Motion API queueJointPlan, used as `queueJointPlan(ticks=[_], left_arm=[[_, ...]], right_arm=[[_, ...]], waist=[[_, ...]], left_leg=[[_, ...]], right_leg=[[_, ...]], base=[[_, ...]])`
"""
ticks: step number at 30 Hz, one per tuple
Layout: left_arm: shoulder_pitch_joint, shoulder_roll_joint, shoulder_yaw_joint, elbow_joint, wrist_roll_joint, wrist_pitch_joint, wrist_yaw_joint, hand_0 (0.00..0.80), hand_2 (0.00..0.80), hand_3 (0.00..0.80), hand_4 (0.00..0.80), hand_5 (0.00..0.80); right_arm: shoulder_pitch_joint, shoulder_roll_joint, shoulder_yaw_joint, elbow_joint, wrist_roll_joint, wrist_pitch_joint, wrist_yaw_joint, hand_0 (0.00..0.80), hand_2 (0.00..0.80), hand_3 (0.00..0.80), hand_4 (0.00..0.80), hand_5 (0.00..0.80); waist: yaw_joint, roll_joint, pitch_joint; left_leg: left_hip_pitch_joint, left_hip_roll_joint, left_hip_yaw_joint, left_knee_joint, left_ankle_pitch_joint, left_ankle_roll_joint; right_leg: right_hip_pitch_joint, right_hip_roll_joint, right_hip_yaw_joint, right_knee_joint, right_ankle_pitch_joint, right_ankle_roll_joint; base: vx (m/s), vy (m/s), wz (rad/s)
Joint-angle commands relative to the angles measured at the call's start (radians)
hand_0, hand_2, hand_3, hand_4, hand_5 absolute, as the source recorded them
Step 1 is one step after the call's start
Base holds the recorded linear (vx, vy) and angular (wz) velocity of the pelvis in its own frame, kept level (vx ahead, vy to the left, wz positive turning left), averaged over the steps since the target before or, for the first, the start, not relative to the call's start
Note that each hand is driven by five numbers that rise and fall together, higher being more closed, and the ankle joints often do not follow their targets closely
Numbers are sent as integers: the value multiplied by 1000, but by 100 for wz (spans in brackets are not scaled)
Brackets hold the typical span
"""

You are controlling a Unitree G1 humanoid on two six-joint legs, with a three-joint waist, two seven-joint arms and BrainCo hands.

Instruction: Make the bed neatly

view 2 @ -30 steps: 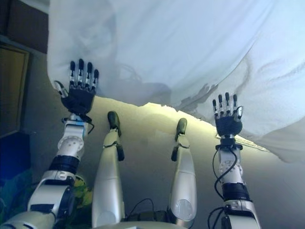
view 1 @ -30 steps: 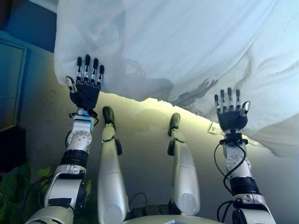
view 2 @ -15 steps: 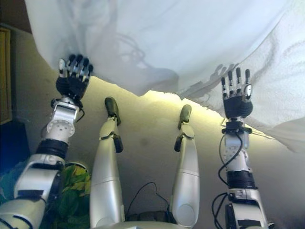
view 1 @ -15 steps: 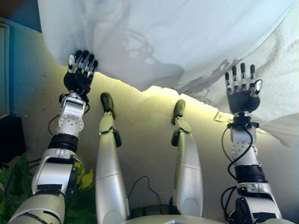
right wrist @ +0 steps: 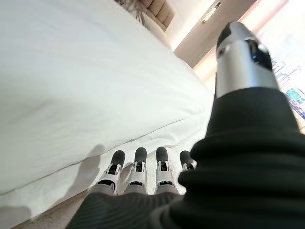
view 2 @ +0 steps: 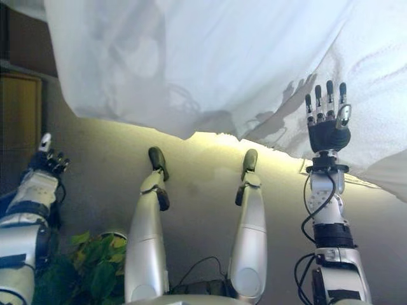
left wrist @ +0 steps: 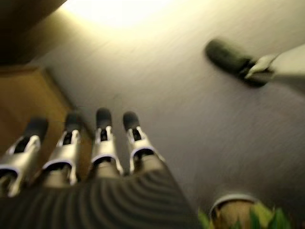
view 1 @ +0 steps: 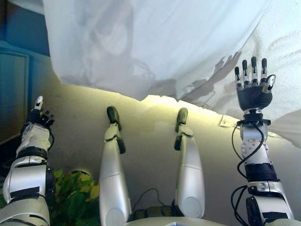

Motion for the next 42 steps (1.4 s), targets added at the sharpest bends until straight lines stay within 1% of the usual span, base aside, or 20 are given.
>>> queueJointPlan(ticks=[1, 4, 6, 8, 11, 14, 15, 16, 18, 20, 22, 24, 25, 29, 34, 37, 38, 39, 40, 42], left_arm=[[36, 15, 70, -31, -28, -62, -39, 0, 0, 0, 0, 0], [98, -44, 88, -180, -70, -128, -83, 0, 0, 0, 0, 0], [168, -100, 99, -330, -102, -171, -90, 0, 0, 0, 0, 0], [241, -149, 124, -442, -155, -203, -142, 0, 0, 0, 0, 0], [318, -204, 149, -575, -210, -210, -208, 0, 0, 0, 0, 0], [380, -271, 130, -684, -174, -198, -243, 0, 0, 0, 0, 0], [398, -293, 122, -708, -178, -187, -264, 0, 0, 0, 0, 0], [425, -344, 95, -723, -169, -190, -307, 0, 0, 0, 0, 0], [454, -388, 68, -736, -146, -192, -346, 0, 0, 0, 0, 0], [507, -438, 29, -776, -69, -200, -345, 0, 0, 0, 0, 0], [545, -455, -20, -796, -15, -190, -344, 0, 0, 0, 0, 0], [582, -462, -53, -811, 43, -168, -352, 0, 0, 0, 0, 0], [604, -459, -90, -813, 97, -148, -352, 0, 0, 0, 0, 0], [630, -472, -176, -776, 145, -78, -375, 0, 0, 0, 0, 0], [649, -472, -237, -746, 228, -92, -355, 0, 0, 0, 0, 0], [672, -469, -276, -784, 252, -73, -371, 0, 0, 0, 0, 0], [679, -468, -281, -793, 258, -68, -383, 0, 0, 0, 0, 0], [687, -459, -275, -808, 264, -65, -390, 0, 0, 0, 0, 0], [703, -449, -262, -832, 267, -53, -389, 0, 0, 0, 0, 0], [740, -445, -230, -874, 234, -31, -353, 0, 0, 0, 0, 0]], right_arm=[[73, -38, -85, -122, -15, 1, 18, 0, 0, 0, 0, 0], [113, 1, -91, -148, -25, -3, 28, 0, 0, 0, 0, 0], [152, 42, -102, -166, -44, -14, 47, 0, 0, 0, 0, 0], [198, 77, -119, -173, -62, -20, 69, 0, 0, 0, 0, 0], [233, 114, -126, -132, -110, -33, 62, 0, 0, 0, 0, 0], [255, 136, -127, -47, -128, -36, 56, 0, 0, 0, 0, 0], [269, 144, -114, -17, -130, -56, 68, 0, 0, 0, 0, 0], [288, 171, -85, 29, -155, -100, 73, 0, 0, 0, 0, 0], [308, 191, -53, 71, -181, -151, 75, 0, 0, 0, 0, 0], [339, 196, -11, 112, -262, -208, 19, 0, 0, 0, 0, 0], [356, 190, 22, 157, -337, -243, -38, 0, 0, 0, 0, 0], [379, 194, 34, 181, -379, -241, -72, 0, 0, 0, 0, 0], [395, 197, 48, 216, -384, -241, -77, 0, 0, 0, 0, 0], [412, 217, 94, 317, -382, -269, -116, 0, 0, 0, 0, 0], [390, 262, 149, 439, -335, -310, -103, 0, 0, 0, 0, 0], [380, 284, 180, 475, -283, -329, -95, 0, 0, 0, 0, 0], [379, 286, 181, 479, -266, -324, -91, 0, 0, 0, 0, 0], [391, 277, 173, 451, -263, -296, -102, 0, 0, 0, 0, 0], [420, 262, 160, 396, -275, -250, -126, 0, 0, 0, 0, 0], [507, 251, 133, 249, -291, -134, -161, 0, 0, 0, 0, 0]], waist=[[-5, 35, 4], [5, 41, 4], [18, 44, 1], [35, 46, -14], [60, 47, -44], [89, 37, -92], [95, 35, -103], [105, 39, -126], [114, 42, -149], [129, 37, -196], [140, 25, -245], [149, 16, -282], [159, 10, -316], [182, 5, -390], [209, 11, -449], [226, 15, -472], [229, 16, -479], [228, 12, -483], [223, 4, -485], [194, -17, -491]], left_leg=[[54, 34, -13, 56, 3, -44], [121, 27, -6, 22, -2, -36], [168, 20, -4, -2, -8, -31], [208, 10, -7, -23, -17, -23], [281, 11, -13, -56, -27, -21], [369, 22, -26, -92, -35, -25], [393, 25, -31, -104, -36, -26], [437, 25, -36, -131, -35, -24], [485, 29, -41, -161, -35, -23], [560, 43, -44, -207, -30, -23], [625, 53, -44, -264, -13, -22], [674, 56, -46, -312, 1, -21], [706, 57, -48, -343, 9, -20], [785, 55, -44, -412, 30, -17], [861, 48, -40, -450, 31, -12], [883, 45, -30, -464, 27, -10], [889, 44, -22, -471, 26, -11], [891, 43, -14, -474, 24, -12], [892, 44, -6, -474, 21, -12], [897, 48, 13, -474, 23, -12]], right_leg=[[58, -40, -32, -98, 123, -42], [129, -53, -51, -134, 127, -35], [187, -60, -68, -163, 132, -29], [239, -65, -83, -180, 132, -25], [323, -64, -109, -205, 126, -22], [424, -49, -138, -243, 122, -18], [450, -43, -143, -253, 121, -19], [495, -34, -147, -275, 122, -21], [542, -27, -153, -299, 122, -20], [612, -8, -158, -334, 122, -19], [670, 7, -166, -370, 127, -15], [713, 18, -171, -396, 131, -12], [738, 26, -174, -407, 132, -11], [810, 38, -199, -430, 130, -7], [881, 40, -226, -455, 126, -6], [906, 44, -244, -484, 138, -4], [914, 46, -252, -499, 145, -1], [917, 47, -259, -510, 152, 2], [915, 49, -263, -516, 158, 6], [903, 54, -246, -510, 158, 8]], base=[[57, -70, 6], [47, -126, 8], [48, -176, 11], [57, -182, 10], [77, -207, 12], [149, -259, 17], [187, -260, 20], [148, -190, 20], [141, -167, 15], [148, -196, 10], [164, -184, 12], [189, -183, 10], [178, -199, 3], [130, -147, 4], [62, -69, 10], [10, -46, 6], [-26, -61, 2], [-53, -88, 1], [-68, -108, 1], [-59, -100, 0]])
